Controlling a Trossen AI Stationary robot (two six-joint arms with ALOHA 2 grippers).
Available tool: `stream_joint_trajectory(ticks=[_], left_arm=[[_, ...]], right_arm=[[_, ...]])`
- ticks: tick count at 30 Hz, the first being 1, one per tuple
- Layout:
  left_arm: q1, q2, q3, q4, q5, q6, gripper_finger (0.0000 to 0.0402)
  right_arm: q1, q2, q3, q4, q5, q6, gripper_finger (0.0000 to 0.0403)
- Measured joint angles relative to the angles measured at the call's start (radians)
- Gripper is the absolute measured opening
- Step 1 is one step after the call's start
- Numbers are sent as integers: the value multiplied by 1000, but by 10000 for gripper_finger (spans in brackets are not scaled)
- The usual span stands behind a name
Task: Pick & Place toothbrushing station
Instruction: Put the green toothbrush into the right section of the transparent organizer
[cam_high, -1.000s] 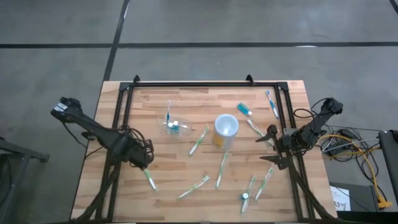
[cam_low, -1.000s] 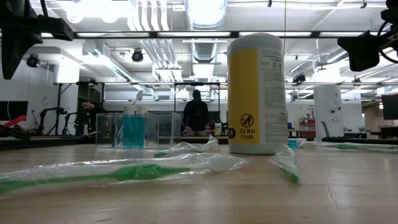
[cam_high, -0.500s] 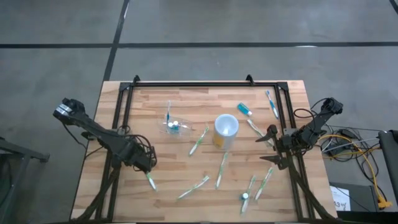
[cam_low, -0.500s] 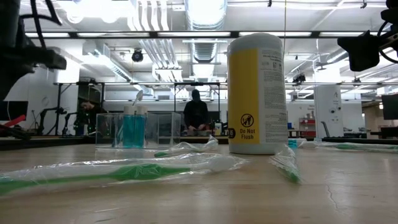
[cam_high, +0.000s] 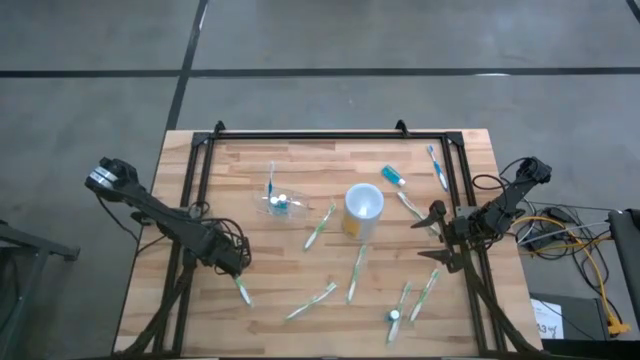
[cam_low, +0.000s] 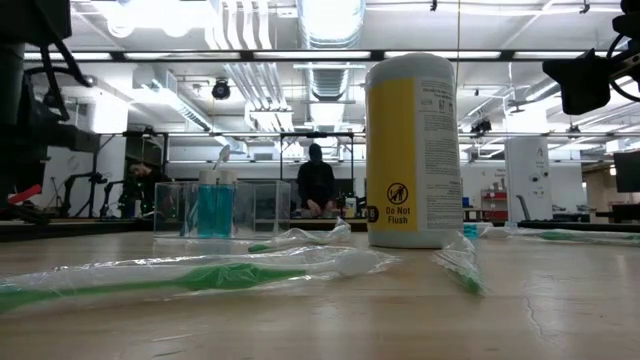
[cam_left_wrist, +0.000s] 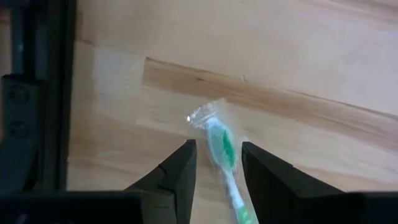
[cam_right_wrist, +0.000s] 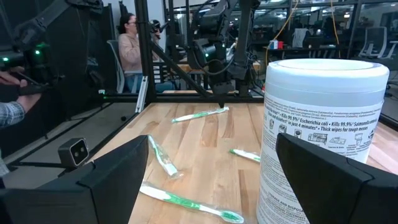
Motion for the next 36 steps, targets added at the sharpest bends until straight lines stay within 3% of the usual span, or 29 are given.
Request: stream_joint_trajectory(ticks=[15,27,36], left_arm=[[0,-3,-92,167,-5,22,131],[1,-6,-85,213,-31,98,28],[1,-43,-88,237,-157,149,27]], right_arm=[[0,0,0,0,0,0,349],[0,0,0,0,0,0,350],[0,0,0,0,0,0,348]])
